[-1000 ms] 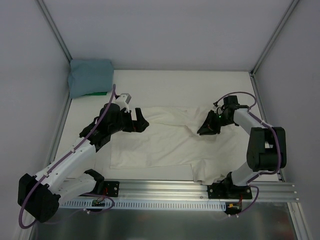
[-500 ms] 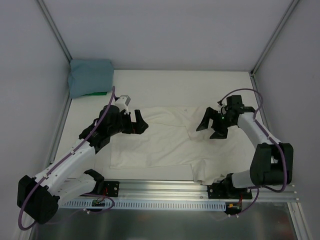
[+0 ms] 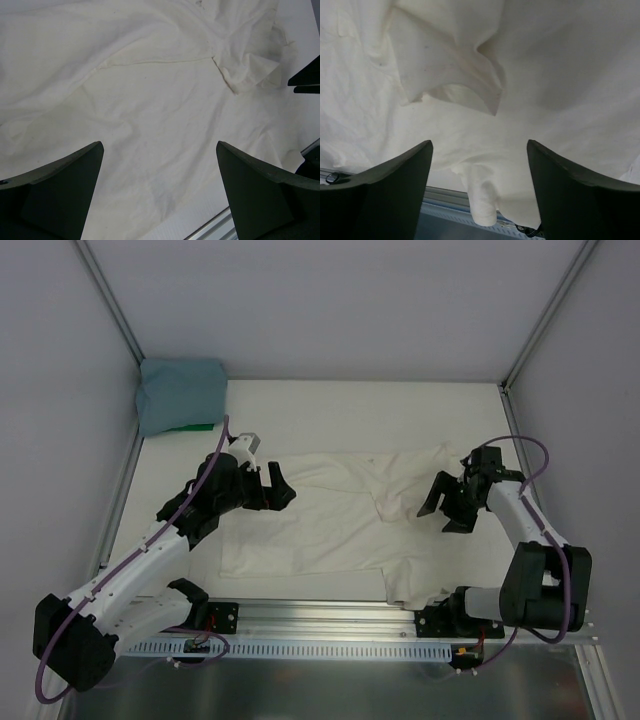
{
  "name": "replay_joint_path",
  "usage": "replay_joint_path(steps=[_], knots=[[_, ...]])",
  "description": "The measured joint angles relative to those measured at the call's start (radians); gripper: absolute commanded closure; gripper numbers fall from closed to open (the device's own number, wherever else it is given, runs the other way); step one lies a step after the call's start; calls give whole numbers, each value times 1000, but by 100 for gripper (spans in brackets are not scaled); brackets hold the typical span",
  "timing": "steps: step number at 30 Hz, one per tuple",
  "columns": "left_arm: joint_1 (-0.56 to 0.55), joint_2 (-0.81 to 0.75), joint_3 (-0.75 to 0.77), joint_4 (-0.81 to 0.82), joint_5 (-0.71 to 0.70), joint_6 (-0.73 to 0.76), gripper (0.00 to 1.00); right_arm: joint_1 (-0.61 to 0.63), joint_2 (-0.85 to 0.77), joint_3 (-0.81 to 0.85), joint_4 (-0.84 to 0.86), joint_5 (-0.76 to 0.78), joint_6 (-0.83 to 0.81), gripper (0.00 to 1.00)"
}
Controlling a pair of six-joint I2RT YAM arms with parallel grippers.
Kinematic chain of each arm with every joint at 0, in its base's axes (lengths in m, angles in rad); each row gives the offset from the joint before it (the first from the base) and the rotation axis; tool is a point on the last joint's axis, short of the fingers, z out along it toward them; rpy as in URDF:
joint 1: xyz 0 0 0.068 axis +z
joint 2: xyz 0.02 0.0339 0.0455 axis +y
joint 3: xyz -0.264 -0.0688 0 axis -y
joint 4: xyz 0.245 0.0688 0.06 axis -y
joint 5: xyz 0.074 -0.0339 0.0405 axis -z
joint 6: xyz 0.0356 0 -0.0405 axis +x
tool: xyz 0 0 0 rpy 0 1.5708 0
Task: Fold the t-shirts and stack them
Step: Fold the flattened tshirt in 1/3 of the way
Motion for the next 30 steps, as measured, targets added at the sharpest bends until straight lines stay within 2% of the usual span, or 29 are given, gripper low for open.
replay_joint_path(steps=[1,2,5,21,24,27,28,30], knots=[[0,0,0,0,0,0,1,-1,4,-13,6,0,2,30],[0,0,0,0,0,0,1,-1,8,-21,12,-2,3,43],[0,-1,0,0,0,0,1,-1,27,-34,36,-8,7,57],[0,-6,-16,-1,0,2,1,-2,115,-35,101,3,12,55],[0,-6,-16,-1,0,3,1,-2,129,-35,108,7,13,61],[0,-6,-16,-1,-1,5,1,-2,145,-34,118,12,13,75],[0,-6,-16,-1,-1,6,1,-2,153,-34,122,13,15,84],[0,-7,-17,-3,-2,7,1,-2,170,-34,131,20,17,93]])
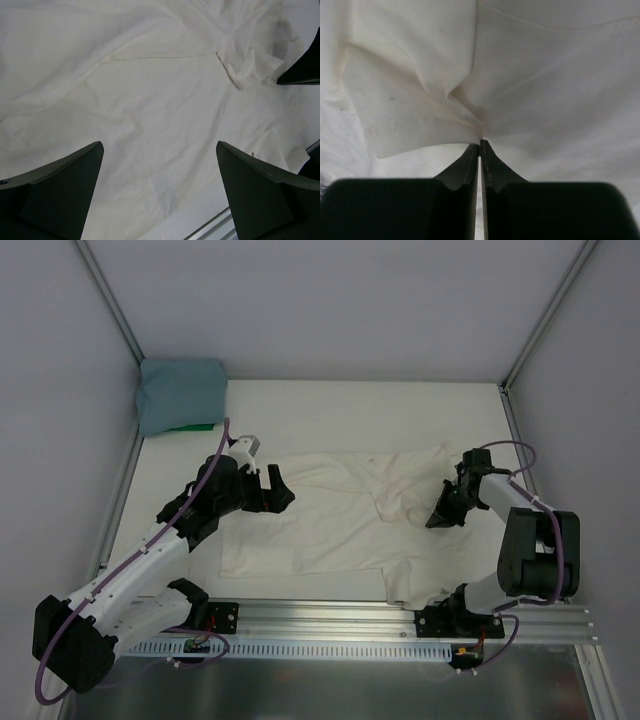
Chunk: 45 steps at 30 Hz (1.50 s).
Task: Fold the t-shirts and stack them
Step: Fold the flattened tshirt in 1/3 of the way
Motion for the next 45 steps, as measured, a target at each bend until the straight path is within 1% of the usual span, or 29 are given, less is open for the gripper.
replay_joint_path(steps=[1,8,12,14,20,23,29,34,35,36,37,38,39,45], knots=[[0,-2,0,-1,-1,0,1,0,8,0,3,6,2,99],[0,-23,-3,-16,-23,5,1,0,24,6,13,60,6,99],[0,-27,-12,-18,-24,5,1,0,-2,42,-16,113,6,100],[0,-27,-16,-19,-24,5,1,0,-25,85,-40,142,6,99],[0,-27,-19,-19,-24,5,1,0,-43,301,-118,220,0,99],[0,-29,-28,-19,-25,6,1,0,-60,347,-140,235,-3,99],[0,-29,-34,-19,-25,14,1,0,-114,333,-196,246,-7,99],[0,-23,-34,-14,-24,19,1,0,-196,239,-209,244,-7,99],[0,-19,-34,-13,-24,19,1,0,-208,221,-215,245,-7,98],[0,-16,-34,-13,-24,19,1,0,-216,209,-222,245,-7,89],[0,-13,-34,-12,-24,19,1,0,-220,198,-226,245,-6,77],[0,-10,-34,-11,-24,19,1,0,-223,191,-231,245,-6,41],[0,-9,-34,-11,-24,19,1,0,-225,184,-235,248,-3,1],[0,-8,-34,0,-23,19,1,4,-292,158,-249,269,-5,1]])
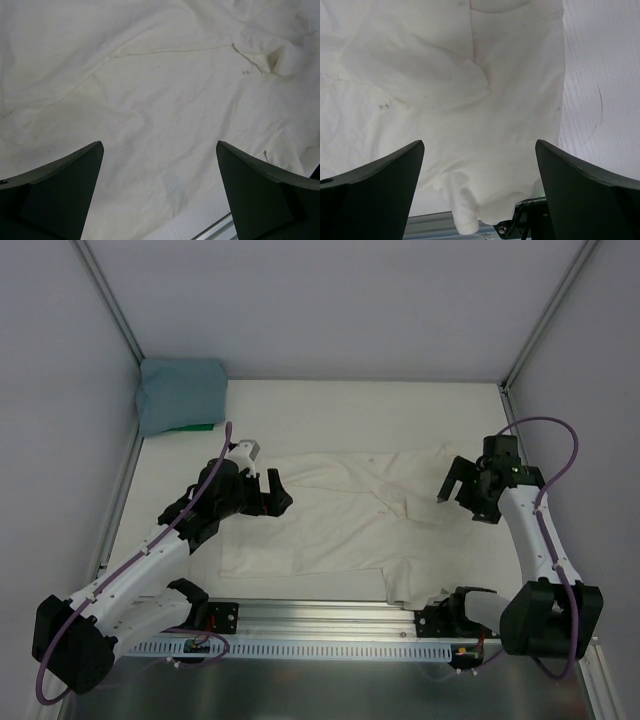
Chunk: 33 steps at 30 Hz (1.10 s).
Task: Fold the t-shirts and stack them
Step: Fold the flattened tshirt in 1/3 of the way
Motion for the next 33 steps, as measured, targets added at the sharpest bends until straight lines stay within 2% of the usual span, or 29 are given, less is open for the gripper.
replay_joint_path(steps=[4,9,12,13,14,16,21,28,33], knots=[[0,0,-6,14,2,0,1,69,-45,6,0,-17,23,0],[0,2,-17,26,10,-4,1,235,27,18,31,-45,66,1],[0,1,-23,35,13,-12,1,353,143,40,60,-50,92,11],[0,1,-26,35,14,-16,1,387,181,49,72,-53,99,19],[0,0,-28,36,16,-16,1,420,224,60,84,-52,105,23],[0,-3,-30,34,20,-18,1,463,299,87,99,-49,113,25],[0,-35,-31,26,25,-18,1,484,435,150,120,-6,109,28],[0,-55,-31,10,25,-18,1,484,531,200,135,55,77,47],[0,-55,-32,4,24,-18,1,484,583,225,141,82,59,50]])
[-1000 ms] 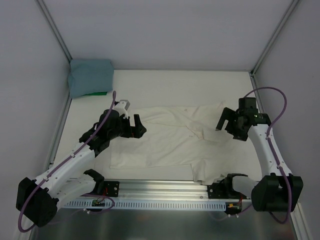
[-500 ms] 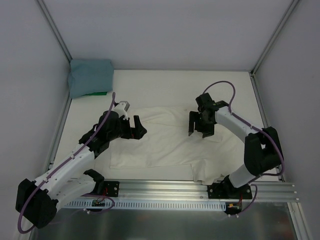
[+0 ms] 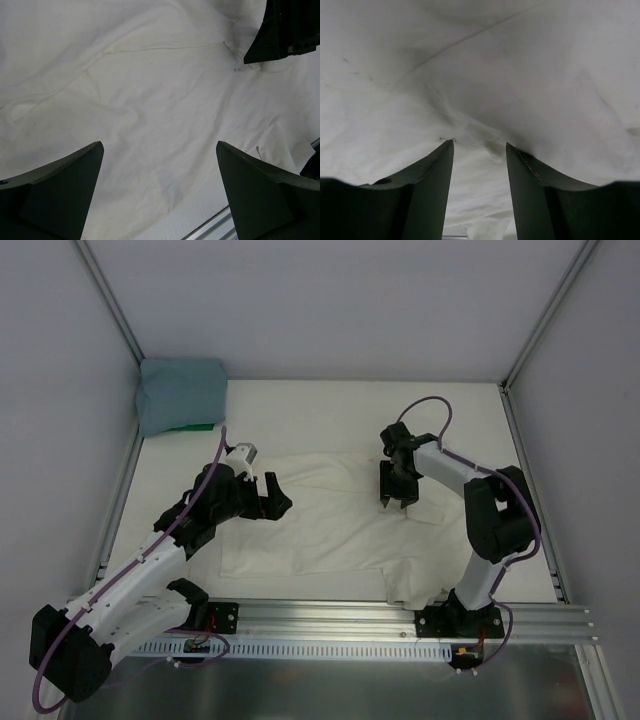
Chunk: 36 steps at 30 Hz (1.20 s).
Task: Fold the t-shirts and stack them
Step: Fold the flattened tshirt in 1/3 of the way
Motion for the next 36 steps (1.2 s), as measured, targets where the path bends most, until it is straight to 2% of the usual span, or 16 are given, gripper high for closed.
replay_joint_path(steps=[5,6,8,9,10,11,23,36], knots=[[0,0,0,-1,-1,1,1,0,39,3,8,10,-8,53],[0,0,0,-1,-1,2,1,0,44,3,8,11,-8,57],[0,0,0,-1,-2,2,1,0,50,3,10,16,-13,72],[0,0,0,-1,-2,2,1,0,53,3,11,19,-15,89],[0,0,0,-1,-2,3,1,0,54,3,13,22,-21,97],[0,0,0,-1,-2,3,1,0,55,3,14,25,-16,99],[0,0,0,-1,-21,3,1,0,45,3,8,26,-13,100],[0,8,-2,-2,-21,3,1,0,-101,-11,-47,-19,-13,100]])
